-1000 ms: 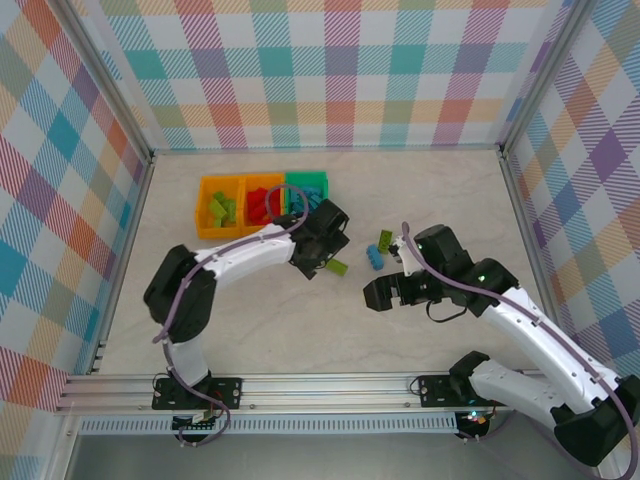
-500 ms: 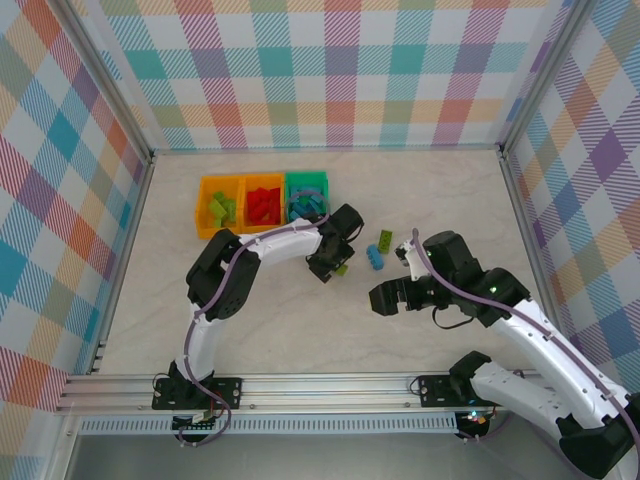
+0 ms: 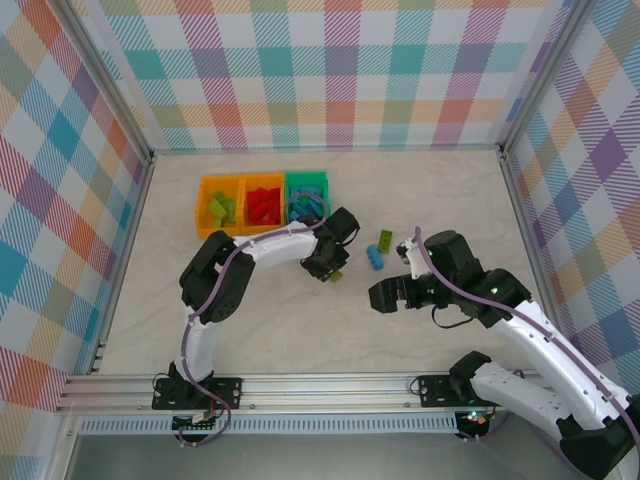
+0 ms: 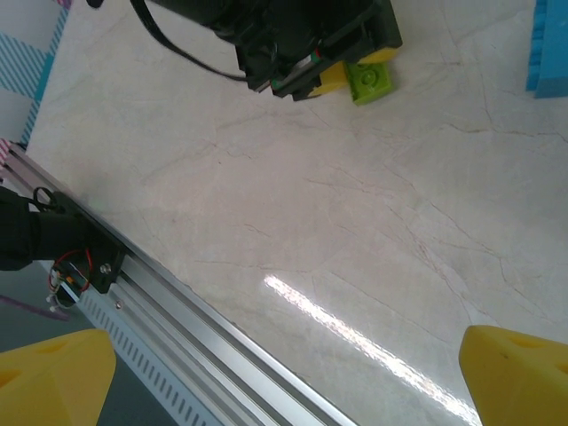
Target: Sort the legos into containers by color
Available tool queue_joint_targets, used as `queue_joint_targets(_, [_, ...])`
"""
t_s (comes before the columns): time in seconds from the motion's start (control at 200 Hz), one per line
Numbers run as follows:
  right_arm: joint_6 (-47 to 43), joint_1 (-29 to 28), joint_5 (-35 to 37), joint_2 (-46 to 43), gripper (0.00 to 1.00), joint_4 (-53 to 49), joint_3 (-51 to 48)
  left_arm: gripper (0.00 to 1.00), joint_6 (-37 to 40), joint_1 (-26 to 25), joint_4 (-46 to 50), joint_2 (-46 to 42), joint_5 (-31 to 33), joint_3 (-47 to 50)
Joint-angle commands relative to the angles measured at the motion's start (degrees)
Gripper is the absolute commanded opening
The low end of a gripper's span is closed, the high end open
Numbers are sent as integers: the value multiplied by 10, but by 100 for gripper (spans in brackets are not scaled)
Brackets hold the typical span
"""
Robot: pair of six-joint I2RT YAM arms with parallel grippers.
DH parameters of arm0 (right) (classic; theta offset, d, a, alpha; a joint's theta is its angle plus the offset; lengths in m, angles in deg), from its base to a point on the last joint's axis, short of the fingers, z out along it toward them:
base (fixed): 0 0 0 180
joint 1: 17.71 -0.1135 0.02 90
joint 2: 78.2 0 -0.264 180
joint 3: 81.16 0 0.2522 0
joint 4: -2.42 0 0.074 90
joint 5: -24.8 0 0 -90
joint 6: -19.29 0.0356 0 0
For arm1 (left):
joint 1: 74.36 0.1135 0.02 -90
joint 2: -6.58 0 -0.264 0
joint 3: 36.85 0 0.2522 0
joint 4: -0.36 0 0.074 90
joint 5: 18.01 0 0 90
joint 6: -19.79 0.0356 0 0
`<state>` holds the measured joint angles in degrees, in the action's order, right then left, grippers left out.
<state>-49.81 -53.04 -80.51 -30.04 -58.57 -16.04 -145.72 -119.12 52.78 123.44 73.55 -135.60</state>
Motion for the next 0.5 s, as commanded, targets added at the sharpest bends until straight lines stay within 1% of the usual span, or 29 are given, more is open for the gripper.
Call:
queue_joint_targets(0.0, [22,0,-9,-20,100,45,-7,27,67,15,-4,-82,27,12])
queue_joint_targets(0.115, [33,0,15,-34,100,71,-15,27,136,47,8,-162,90,14])
queue_joint_targets(0.26, [47,0,26,-32,100,93,-18,27,255,115,19,-226,195,-6])
queue_joint_targets(0.31, [52,0,23,-28,100,100,-18,27,295,144,21,-232,224,-16])
queue_joint_targets(0.375, [58,0,19,-23,100,104,-19,27,343,185,12,-228,243,-28])
queue_joint_targets(0.44, [65,0,16,-19,100,106,-19,27,374,226,6,-212,248,-39])
queue_joint_targets(0.495, [71,0,13,-19,100,107,-22,27,384,258,6,-190,245,-49])
